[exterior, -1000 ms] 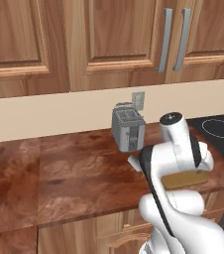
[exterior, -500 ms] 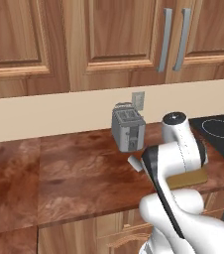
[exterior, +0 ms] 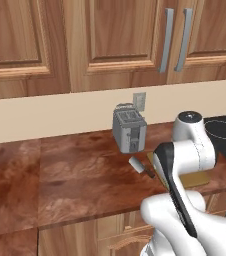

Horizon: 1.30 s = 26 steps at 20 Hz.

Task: Retrieve the sausage and cheese from the fridge and place them on the cutting board on the counter.

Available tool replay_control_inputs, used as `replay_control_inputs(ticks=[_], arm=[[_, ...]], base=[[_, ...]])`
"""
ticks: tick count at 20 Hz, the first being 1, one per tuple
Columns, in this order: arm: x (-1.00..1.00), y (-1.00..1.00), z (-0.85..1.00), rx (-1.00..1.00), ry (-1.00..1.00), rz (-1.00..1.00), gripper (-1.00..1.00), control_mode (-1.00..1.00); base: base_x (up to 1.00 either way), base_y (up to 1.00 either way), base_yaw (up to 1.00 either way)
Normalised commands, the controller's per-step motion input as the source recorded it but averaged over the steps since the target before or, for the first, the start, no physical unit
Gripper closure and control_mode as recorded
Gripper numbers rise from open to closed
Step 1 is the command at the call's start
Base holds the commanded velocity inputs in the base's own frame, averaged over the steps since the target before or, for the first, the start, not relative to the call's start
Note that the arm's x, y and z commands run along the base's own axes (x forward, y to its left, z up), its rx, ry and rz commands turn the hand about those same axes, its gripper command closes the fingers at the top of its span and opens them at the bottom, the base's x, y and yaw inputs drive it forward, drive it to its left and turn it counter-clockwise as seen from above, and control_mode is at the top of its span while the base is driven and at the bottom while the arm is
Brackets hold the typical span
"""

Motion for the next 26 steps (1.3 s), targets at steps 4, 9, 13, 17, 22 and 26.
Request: replay_control_inputs(ticks=[4,9,13,17,22,26], arm=[[0.0,0.0,0.0,0.0,0.0,0.0,-1.0,-1.0],[0.0,0.0,0.0,0.0,0.0,0.0,-1.0,-1.0],[0.0,0.0,0.0,0.0,0.0,0.0,-1.0,1.0],[0.0,0.0,0.0,0.0,0.0,0.0,-1.0,1.0],[0.0,0.0,0.0,0.0,0.0,0.0,-1.0,1.0],[0.0,0.0,0.0,0.0,0.0,0.0,-1.0,1.0]], base=[[0.0,0.0,0.0],[0.0,0.0,0.0],[0.0,0.0,0.0],[0.0,0.0,0.0],[-0.18,-0.02,0.0],[-0.9,-0.45,-0.01]])
